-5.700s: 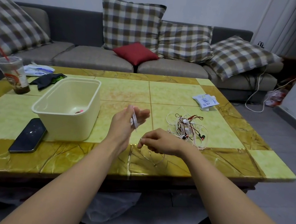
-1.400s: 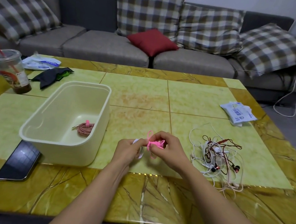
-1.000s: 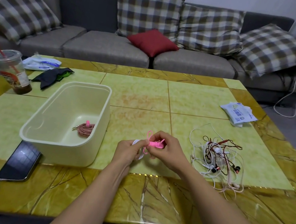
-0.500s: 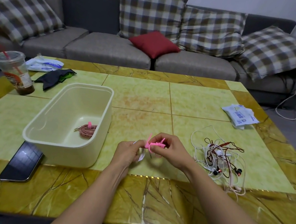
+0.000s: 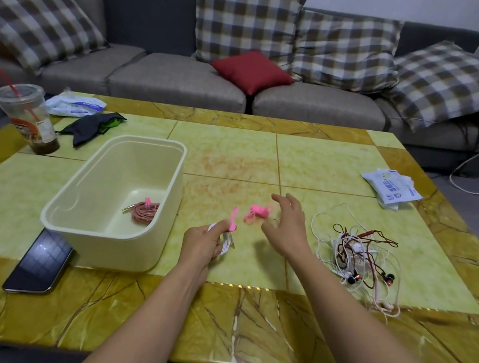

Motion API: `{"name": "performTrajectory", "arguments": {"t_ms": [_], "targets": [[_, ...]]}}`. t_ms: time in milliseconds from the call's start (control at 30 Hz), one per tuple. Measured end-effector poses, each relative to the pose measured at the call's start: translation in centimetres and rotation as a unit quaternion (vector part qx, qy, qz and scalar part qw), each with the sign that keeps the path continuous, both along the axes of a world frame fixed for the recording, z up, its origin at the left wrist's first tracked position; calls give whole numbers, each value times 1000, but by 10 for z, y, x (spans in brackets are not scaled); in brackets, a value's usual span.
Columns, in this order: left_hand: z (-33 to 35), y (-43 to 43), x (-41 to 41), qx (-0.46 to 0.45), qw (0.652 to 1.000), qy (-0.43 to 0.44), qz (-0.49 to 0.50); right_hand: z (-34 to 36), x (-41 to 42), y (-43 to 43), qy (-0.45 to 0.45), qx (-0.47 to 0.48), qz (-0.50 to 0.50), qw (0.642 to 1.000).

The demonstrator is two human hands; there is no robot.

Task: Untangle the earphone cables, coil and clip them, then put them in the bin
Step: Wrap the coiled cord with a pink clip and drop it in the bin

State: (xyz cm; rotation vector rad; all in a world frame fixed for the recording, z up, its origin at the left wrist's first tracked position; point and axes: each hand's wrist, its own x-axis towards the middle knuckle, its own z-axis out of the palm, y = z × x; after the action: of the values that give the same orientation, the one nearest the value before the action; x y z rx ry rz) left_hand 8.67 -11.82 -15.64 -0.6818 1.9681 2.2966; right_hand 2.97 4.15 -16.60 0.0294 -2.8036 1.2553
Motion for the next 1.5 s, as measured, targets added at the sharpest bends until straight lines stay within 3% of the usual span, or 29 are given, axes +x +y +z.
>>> {"name": "performTrajectory", "arguments": {"t_ms": [67, 200, 333, 467, 633, 767, 933, 1133, 1333, 1500], "targets": [[0, 2, 0, 4, 1000, 3, -2, 10, 11, -4, 73, -48, 48, 995], [7, 8, 4, 45, 999, -8, -26, 24, 32, -12, 62, -51, 223, 972], [15, 10, 12, 60, 996, -13, -66, 26, 39, -8, 35, -167, 179, 969], [17, 13, 20, 37, 996, -9, -87, 24, 48, 7, -34, -282, 194, 939], [17, 21, 27, 19, 993, -5, -121, 20, 64, 17, -72, -343, 169, 921], [14, 20, 24, -15, 993, -3, -113, 18, 63, 27, -92, -412, 88, 902], [16, 22, 19, -101, 984, 23, -145, 21, 52, 30, -96, -412, -34, 905], [28, 31, 19, -135, 972, 57, -183, 29, 59, 27, -140, -336, 107, 925], [31, 26, 18, -176, 960, 46, -212, 28, 63, 34, -66, -250, 119, 959], [36, 23, 21, -194, 949, 47, -244, 32, 67, 39, -67, -238, 150, 957]]}}
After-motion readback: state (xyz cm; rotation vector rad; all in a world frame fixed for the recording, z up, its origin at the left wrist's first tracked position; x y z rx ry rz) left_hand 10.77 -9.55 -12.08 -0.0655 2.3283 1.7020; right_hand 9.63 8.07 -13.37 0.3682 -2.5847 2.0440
